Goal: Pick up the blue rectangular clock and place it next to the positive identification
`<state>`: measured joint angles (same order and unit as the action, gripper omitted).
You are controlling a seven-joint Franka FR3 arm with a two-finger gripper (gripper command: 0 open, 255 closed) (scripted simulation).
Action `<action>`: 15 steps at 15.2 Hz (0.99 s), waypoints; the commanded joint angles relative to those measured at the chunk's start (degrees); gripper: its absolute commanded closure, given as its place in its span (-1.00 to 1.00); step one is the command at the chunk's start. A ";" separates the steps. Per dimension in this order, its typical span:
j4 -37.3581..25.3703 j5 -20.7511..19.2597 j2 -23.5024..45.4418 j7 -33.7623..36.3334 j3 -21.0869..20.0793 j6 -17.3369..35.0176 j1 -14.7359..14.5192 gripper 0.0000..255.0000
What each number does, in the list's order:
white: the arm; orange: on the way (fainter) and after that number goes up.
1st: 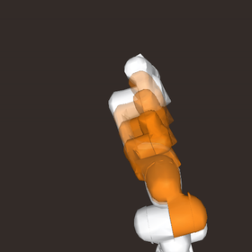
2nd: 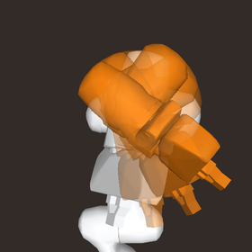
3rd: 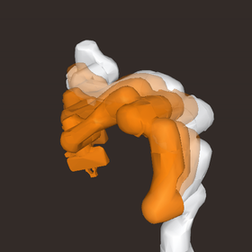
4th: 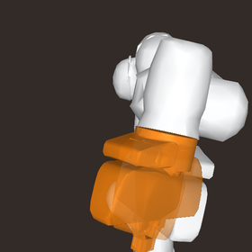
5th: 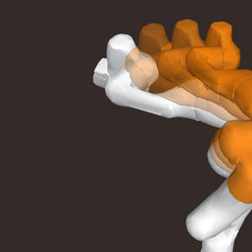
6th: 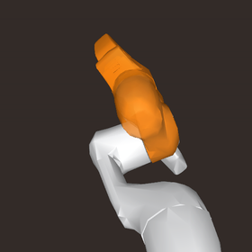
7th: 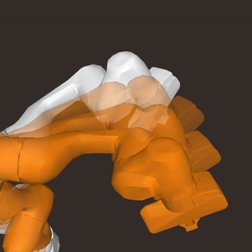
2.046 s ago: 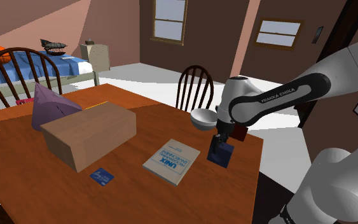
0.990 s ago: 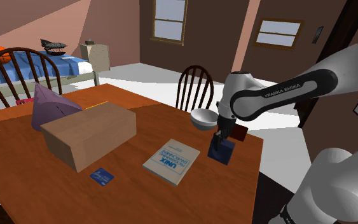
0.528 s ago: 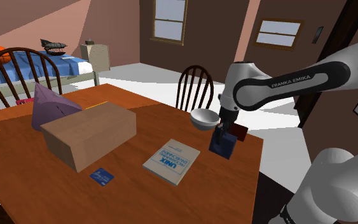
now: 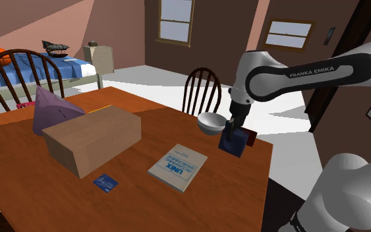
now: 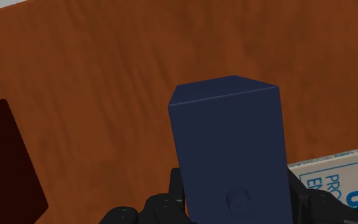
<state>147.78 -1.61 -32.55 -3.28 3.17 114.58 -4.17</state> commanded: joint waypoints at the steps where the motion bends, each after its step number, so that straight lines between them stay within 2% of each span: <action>1: -1.28 0.02 -0.35 -0.01 -0.03 -1.64 0.00 1.00; 14: -10.20 0.19 -1.81 0.00 -0.27 -12.03 -0.08 1.00; 15: -10.72 0.85 -1.07 1.33 -1.34 -11.81 -0.68 1.00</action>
<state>137.70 -1.14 -34.11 -2.72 2.45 102.92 -4.50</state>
